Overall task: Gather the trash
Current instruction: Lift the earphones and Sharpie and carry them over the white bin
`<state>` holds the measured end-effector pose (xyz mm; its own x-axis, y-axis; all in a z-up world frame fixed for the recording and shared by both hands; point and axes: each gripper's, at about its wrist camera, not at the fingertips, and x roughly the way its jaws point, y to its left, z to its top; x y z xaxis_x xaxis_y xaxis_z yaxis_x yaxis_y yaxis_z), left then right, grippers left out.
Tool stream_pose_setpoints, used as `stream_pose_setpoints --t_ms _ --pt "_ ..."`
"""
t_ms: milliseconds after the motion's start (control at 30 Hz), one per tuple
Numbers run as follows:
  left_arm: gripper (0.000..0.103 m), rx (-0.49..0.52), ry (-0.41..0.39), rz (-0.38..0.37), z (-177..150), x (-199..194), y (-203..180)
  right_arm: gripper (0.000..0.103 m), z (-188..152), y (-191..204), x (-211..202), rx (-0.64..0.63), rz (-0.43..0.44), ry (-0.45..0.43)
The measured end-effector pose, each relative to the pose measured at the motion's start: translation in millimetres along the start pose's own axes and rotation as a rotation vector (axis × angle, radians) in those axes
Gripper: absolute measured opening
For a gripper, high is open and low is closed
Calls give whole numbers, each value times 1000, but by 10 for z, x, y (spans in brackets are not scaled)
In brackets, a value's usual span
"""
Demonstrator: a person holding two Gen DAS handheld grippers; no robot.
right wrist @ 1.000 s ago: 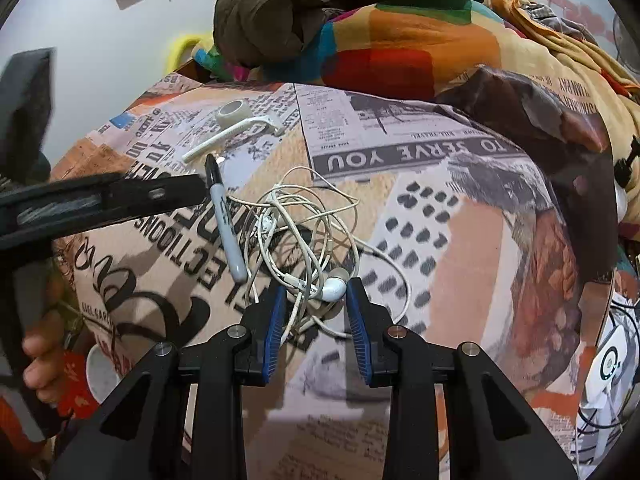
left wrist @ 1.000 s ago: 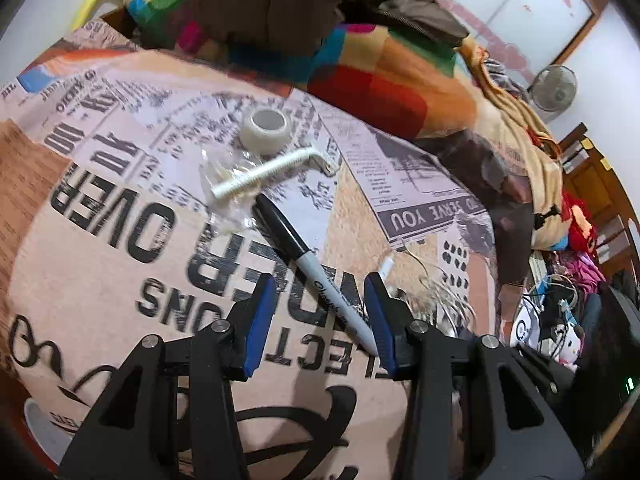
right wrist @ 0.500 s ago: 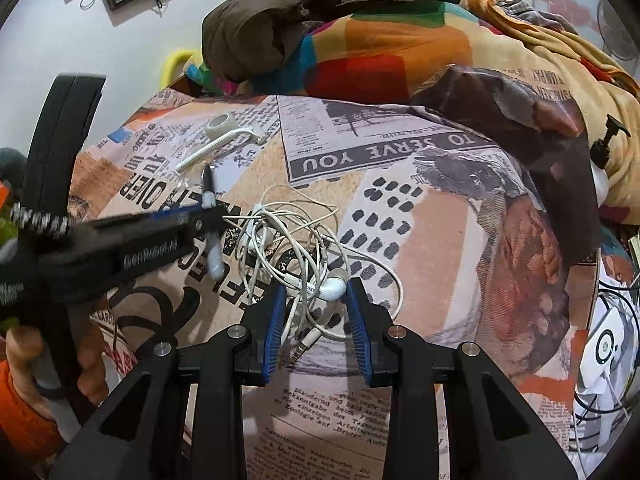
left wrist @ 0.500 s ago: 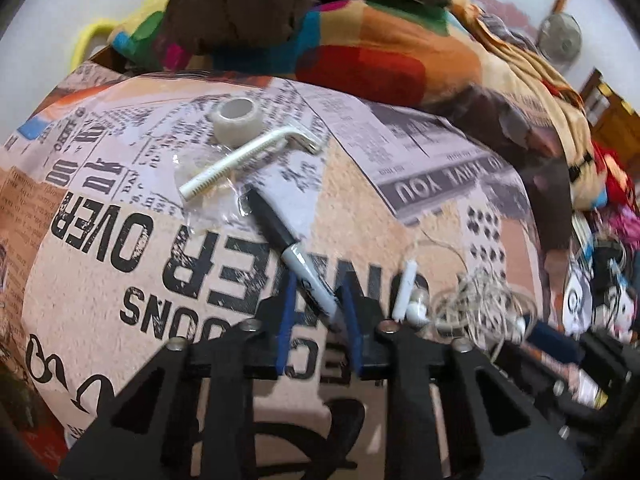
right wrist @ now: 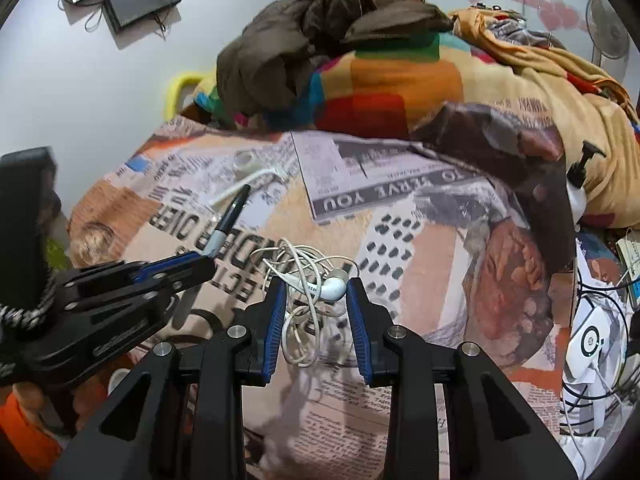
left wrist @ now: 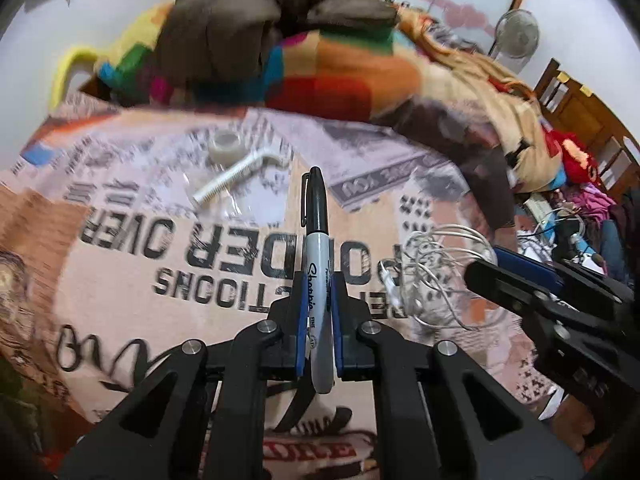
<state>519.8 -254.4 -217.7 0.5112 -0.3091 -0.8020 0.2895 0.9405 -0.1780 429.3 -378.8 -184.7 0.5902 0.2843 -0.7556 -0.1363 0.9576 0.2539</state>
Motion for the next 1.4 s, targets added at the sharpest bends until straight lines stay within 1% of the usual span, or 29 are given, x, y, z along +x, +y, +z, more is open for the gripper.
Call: stream_pose_setpoints --t_ms 167,333,533,767,900,1067,1133,1267,1400 --pt "10 -10 -62 -11 46 -457 54 28 82 186 -210 -8 4 -35" --pt "10 -29 -124 -10 19 -922 230 28 159 423 -425 -36 12 -74" --pt "10 -71 -190 23 -124 -1436 559 28 201 840 -655 -87 40 -119" --pt "10 -117 -269 64 -347 -2009 972 28 170 1383 -808 -138 90 -136" --pt "10 -153 -320 94 -541 -2359 1273 28 150 1729 -864 -174 121 -143" --pt "10 -207 -354 129 -815 -2708 1668 28 106 2237 -903 -239 165 -153" --pt "10 -239 -370 159 -953 -2862 1870 28 54 2464 -923 -269 188 -156" --pt "10 -284 -385 200 -1186 -3084 2177 28 -37 2885 -929 -327 234 -157" --pt "10 -330 -387 252 -1462 -3293 2504 28 -137 3274 -884 -372 301 -138"
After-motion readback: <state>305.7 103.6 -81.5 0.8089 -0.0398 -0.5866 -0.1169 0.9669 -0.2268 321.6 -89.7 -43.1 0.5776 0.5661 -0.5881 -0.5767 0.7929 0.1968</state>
